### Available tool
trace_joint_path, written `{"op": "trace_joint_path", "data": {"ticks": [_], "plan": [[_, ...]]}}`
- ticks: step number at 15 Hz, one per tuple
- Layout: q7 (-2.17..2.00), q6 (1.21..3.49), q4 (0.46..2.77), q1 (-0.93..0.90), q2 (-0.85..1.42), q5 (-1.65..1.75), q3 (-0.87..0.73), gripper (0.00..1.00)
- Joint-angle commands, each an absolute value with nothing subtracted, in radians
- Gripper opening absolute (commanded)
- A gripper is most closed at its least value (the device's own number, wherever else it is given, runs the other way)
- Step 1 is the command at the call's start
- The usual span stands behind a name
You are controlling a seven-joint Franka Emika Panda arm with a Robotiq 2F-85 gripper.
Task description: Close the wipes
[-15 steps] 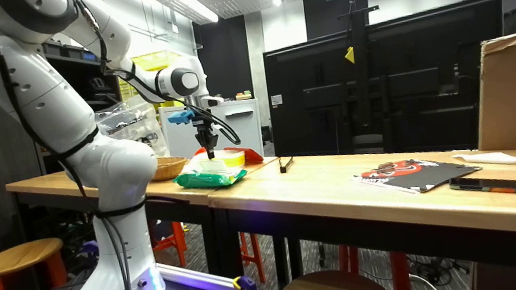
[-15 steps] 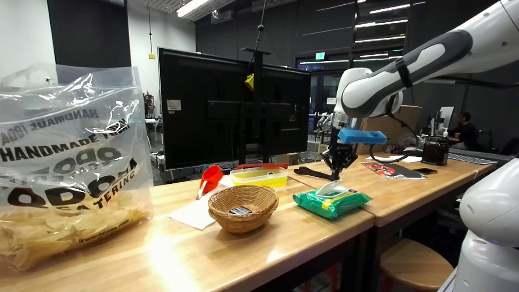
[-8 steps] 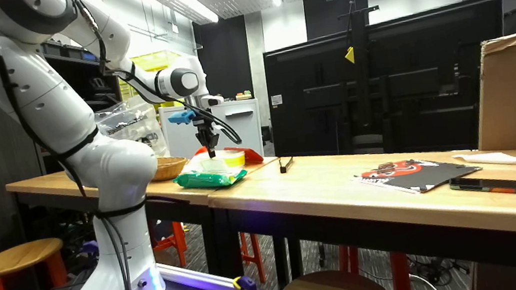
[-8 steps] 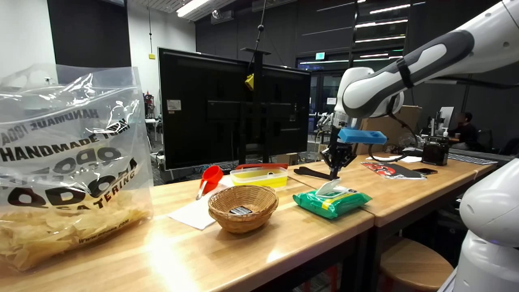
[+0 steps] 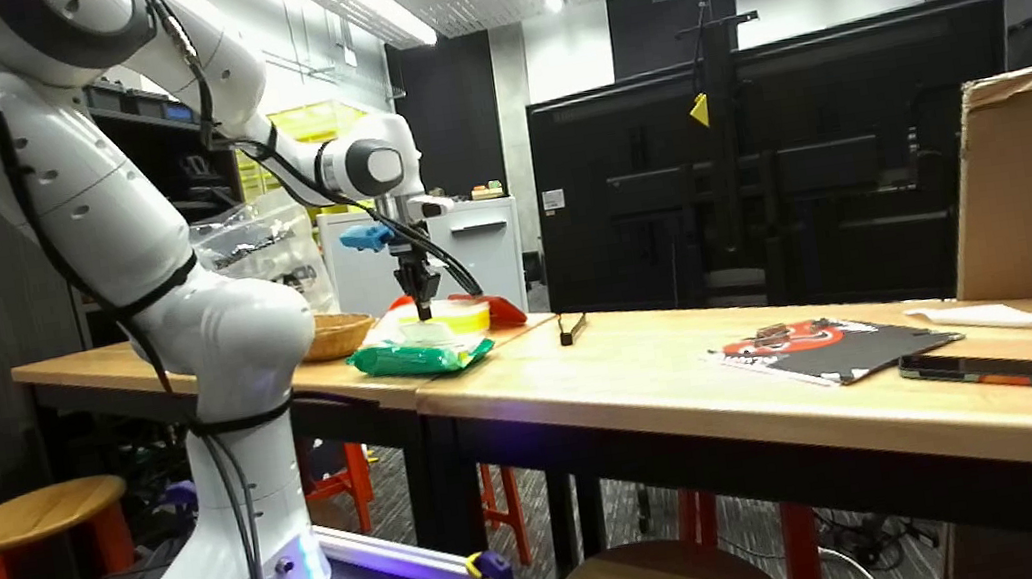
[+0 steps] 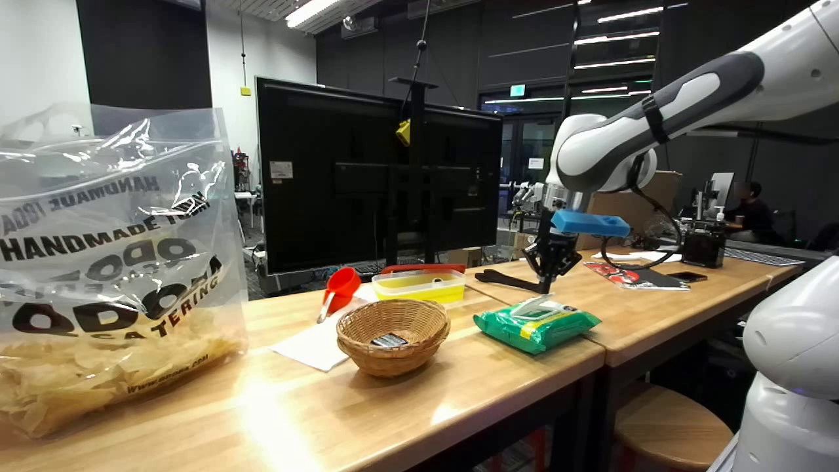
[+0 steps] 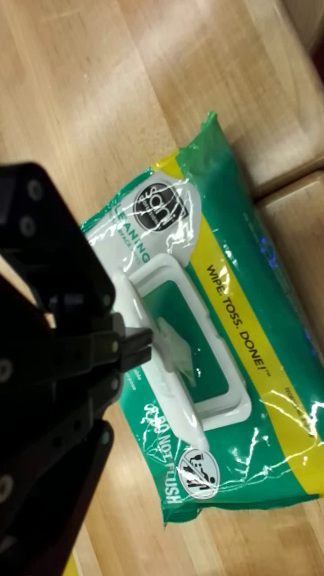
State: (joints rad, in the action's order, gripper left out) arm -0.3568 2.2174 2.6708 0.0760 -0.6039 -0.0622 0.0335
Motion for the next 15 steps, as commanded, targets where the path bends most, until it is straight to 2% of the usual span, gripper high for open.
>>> {"op": "trace_joint_path", "data": {"ticks": [1, 15], "plan": [[-0.328, 2.162, 2.662, 0.081, -0.563, -0.108, 0.003, 0.00], [-0.239, 2.138, 2.612, 0.075, -0.402, -0.262, -0.078, 0.00]]}}
